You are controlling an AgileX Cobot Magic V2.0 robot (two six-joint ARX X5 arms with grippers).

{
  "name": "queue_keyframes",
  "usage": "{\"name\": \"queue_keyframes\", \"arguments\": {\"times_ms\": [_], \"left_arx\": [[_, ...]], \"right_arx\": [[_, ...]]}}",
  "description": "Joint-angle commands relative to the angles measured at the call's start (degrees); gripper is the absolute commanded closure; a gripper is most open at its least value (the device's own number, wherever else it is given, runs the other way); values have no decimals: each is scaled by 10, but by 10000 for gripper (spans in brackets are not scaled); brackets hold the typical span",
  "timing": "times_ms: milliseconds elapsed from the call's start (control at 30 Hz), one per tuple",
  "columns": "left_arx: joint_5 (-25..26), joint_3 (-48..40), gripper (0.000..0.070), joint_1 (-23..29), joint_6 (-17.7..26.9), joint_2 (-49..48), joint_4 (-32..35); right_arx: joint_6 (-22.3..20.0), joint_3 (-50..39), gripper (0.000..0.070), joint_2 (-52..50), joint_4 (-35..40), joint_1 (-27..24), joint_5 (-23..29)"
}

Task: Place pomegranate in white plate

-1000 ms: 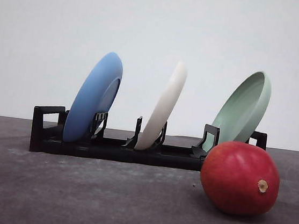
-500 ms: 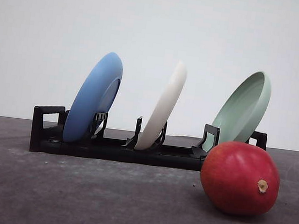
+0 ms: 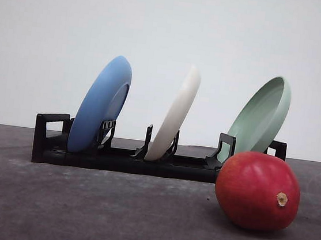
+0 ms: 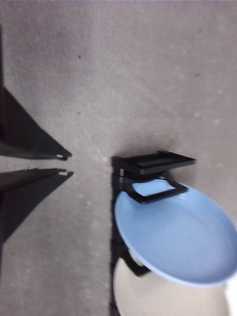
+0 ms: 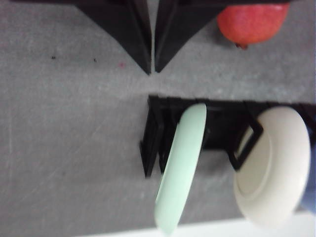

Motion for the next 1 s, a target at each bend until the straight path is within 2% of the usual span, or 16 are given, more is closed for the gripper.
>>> {"name": "queue_keyframes", "arguments": {"times_ms": [0,100,200,367,500,700,767,867,900,967], "left_arx": [[2,17,688,-8,27,15,6],[0,26,687,-36,42,39,16],[-24,35,687,-73,79,59,23],[-50,47,687,-131,162,74,50],[-50,54,686,-158,233,74,62],[-47,56,667,-165,241,74,61],[-38,56,610,-165,241,74,61],[-22,56,325,-166,228,73,61],[-19,56,270,-166,221,73,62],[-12,56,239,-167,211,73,62]], "right_arx": [[-22,8,697,11,7,7,-4],[-39,8,698,24,8,25,0],[-54,8,697,29,9,54,5],[-91,8,697,29,12,101,4],[-116,8,697,29,12,114,3],[-124,8,694,29,16,114,3],[-124,8,641,29,16,114,3],[-125,8,408,29,16,114,3],[-124,8,368,29,16,114,3],[-124,8,343,29,16,114,3]]}}
